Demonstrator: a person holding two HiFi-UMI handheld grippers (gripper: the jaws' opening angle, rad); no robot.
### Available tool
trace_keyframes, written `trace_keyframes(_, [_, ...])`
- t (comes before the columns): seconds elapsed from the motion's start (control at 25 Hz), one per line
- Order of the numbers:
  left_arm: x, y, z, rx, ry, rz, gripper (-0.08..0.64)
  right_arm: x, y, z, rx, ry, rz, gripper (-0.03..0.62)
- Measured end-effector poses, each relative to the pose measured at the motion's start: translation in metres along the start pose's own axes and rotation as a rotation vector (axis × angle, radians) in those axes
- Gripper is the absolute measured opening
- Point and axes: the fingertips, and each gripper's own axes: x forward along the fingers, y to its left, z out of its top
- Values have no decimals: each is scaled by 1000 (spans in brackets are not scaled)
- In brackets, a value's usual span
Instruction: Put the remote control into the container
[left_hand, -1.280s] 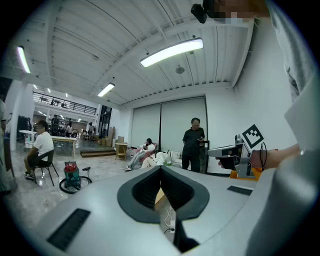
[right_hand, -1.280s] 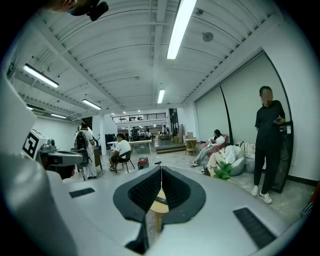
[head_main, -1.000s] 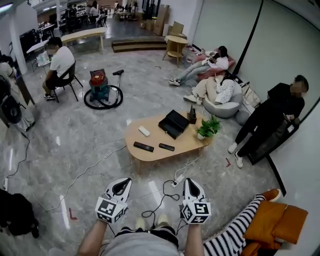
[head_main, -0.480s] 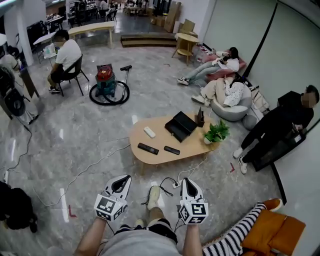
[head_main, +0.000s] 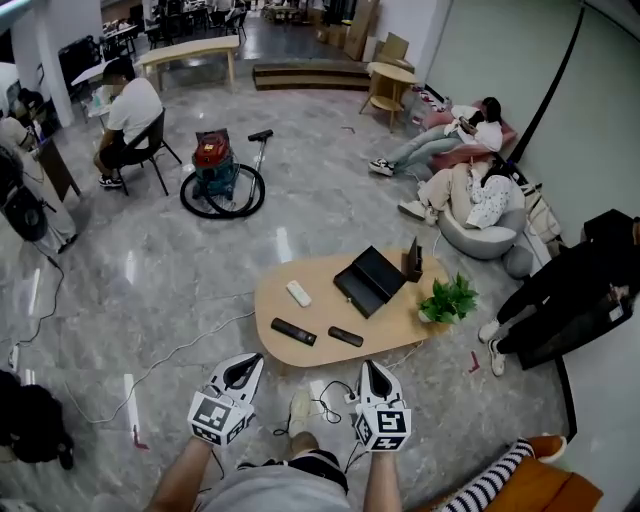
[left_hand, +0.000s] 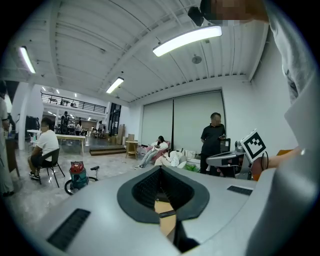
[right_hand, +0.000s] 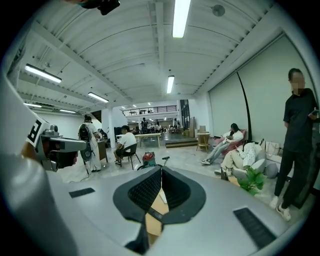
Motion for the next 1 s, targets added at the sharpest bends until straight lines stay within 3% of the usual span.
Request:
trace_keyframes(0.24, [92, 49, 12, -28, 3, 31, 8, 104, -38, 10, 9, 29, 75, 11])
trace_keyframes(0.44, [142, 83, 1, -49, 44, 86, 9, 172, -50, 6, 19, 66, 153, 11])
trace_keyframes(0.76, [189, 132, -31, -74, 118, 154, 9, 261, -39, -27, 1, 143, 254, 11])
trace_keyframes(1.0, [213, 169, -68, -90, 174, 169, 9, 318, -39, -60, -7, 186, 265, 11])
